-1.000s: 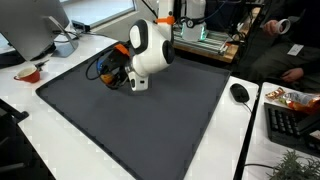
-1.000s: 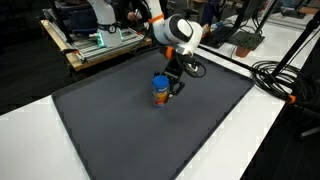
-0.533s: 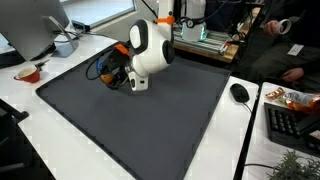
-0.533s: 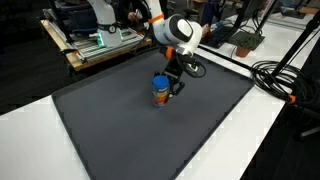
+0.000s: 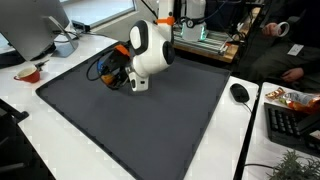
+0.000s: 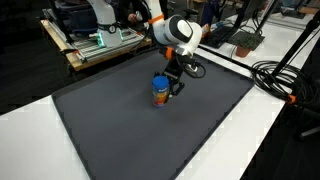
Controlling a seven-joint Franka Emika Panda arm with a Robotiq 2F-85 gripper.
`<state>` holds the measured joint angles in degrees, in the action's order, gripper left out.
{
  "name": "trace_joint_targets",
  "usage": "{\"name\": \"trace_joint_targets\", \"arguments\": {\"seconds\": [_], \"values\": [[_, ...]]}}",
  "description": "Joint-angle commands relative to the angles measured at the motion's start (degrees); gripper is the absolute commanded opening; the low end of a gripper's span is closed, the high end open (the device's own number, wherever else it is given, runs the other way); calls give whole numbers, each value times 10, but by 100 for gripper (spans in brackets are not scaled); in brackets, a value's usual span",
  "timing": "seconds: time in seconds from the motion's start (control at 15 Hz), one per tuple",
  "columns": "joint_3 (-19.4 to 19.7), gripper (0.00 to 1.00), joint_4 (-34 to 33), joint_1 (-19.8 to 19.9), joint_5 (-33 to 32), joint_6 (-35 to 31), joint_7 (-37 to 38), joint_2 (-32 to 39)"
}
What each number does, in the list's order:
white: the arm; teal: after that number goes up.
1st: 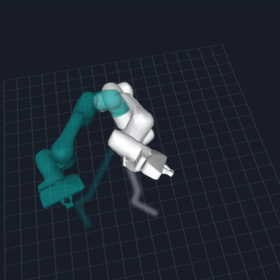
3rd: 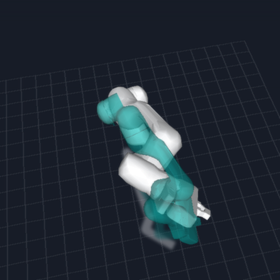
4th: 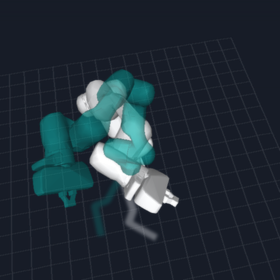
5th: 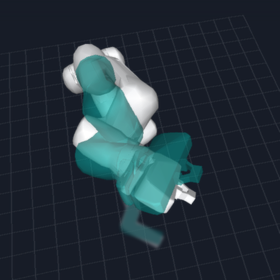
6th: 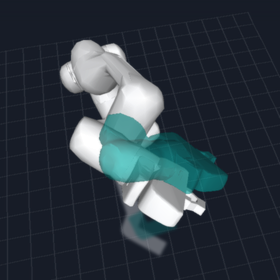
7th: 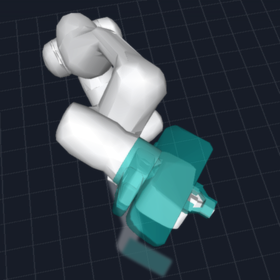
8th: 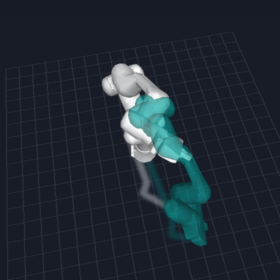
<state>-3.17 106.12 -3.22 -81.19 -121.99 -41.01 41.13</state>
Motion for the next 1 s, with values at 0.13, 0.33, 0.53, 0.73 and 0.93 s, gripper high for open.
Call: {"name": "trace_joint_targets", "arguments": {"seconds": [0.13, 0.33, 0.53, 0.73, 0.93], "values": [[-1, 33, -7, 2, -1, 1, 2, 13], [-1, 33, -8, 4, 1, 1, -1, 20], [-1, 33, -10, 5, 6, 3, -8, 28], [-2, 54, -9, 5, 8, 5, -11, 31], [-6, 91, 5, 5, 11, 4, -9, 16]]}}
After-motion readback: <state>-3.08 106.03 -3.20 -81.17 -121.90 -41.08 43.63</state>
